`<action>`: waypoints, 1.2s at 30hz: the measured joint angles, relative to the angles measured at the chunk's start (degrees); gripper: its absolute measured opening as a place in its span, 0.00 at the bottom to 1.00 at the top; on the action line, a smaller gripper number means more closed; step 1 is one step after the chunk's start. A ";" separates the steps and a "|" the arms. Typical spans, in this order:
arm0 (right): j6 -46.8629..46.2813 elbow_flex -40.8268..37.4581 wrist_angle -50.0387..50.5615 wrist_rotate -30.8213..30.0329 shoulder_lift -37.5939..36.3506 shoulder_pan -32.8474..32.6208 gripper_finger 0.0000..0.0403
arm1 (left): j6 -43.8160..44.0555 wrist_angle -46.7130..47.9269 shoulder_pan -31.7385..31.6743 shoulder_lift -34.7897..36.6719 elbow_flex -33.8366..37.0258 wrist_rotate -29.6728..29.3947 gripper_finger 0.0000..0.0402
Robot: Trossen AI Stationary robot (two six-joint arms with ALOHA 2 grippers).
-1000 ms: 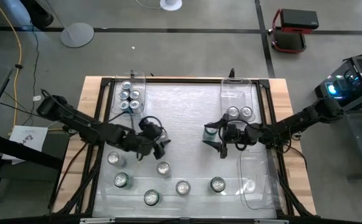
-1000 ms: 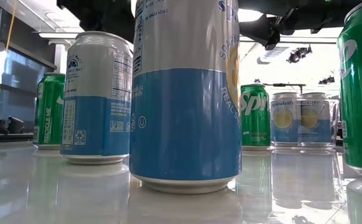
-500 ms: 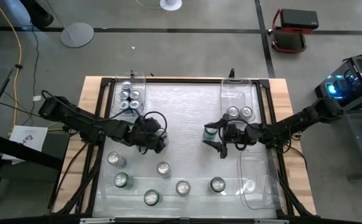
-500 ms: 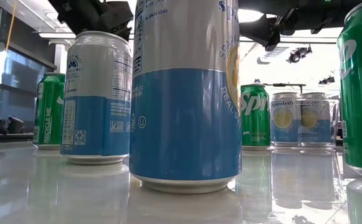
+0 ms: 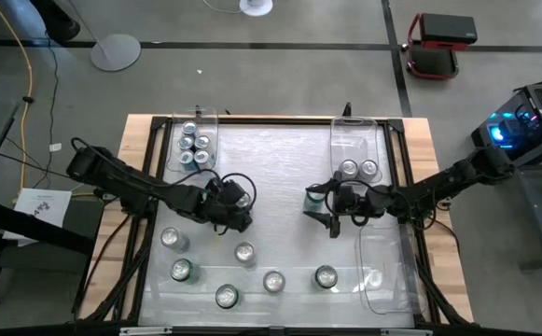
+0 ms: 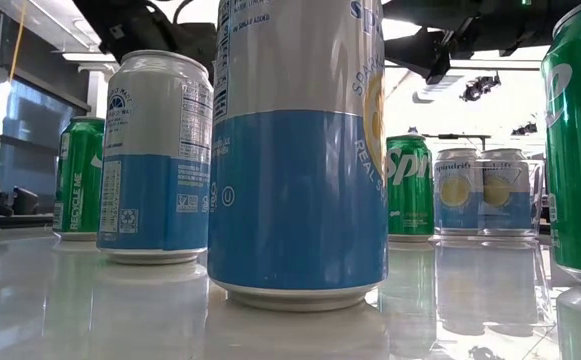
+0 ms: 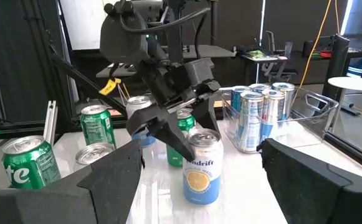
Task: Sort soda cans
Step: Put the blue-white soda can into the top right transparent bin
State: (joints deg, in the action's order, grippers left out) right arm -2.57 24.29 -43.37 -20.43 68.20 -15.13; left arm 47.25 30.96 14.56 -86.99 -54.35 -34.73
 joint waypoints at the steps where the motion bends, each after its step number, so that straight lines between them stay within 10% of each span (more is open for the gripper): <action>1: -0.06 0.00 0.06 0.00 0.00 -0.01 0.78 | -0.60 -0.39 -0.02 -0.34 -0.02 -0.20 0.79; 14: -0.02 0.00 0.29 -0.10 -0.09 -0.68 0.78 | -13.09 -4.88 -0.03 0.06 0.21 1.07 0.65; 36: -0.26 -0.02 4.59 -7.78 -3.48 -6.00 0.78 | -36.39 -39.58 -5.90 -10.48 0.09 13.14 0.62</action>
State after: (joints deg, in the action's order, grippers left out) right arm -2.83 24.27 -38.79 -28.21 64.72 -21.12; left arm 10.86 -8.62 8.66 -97.47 -54.26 -21.59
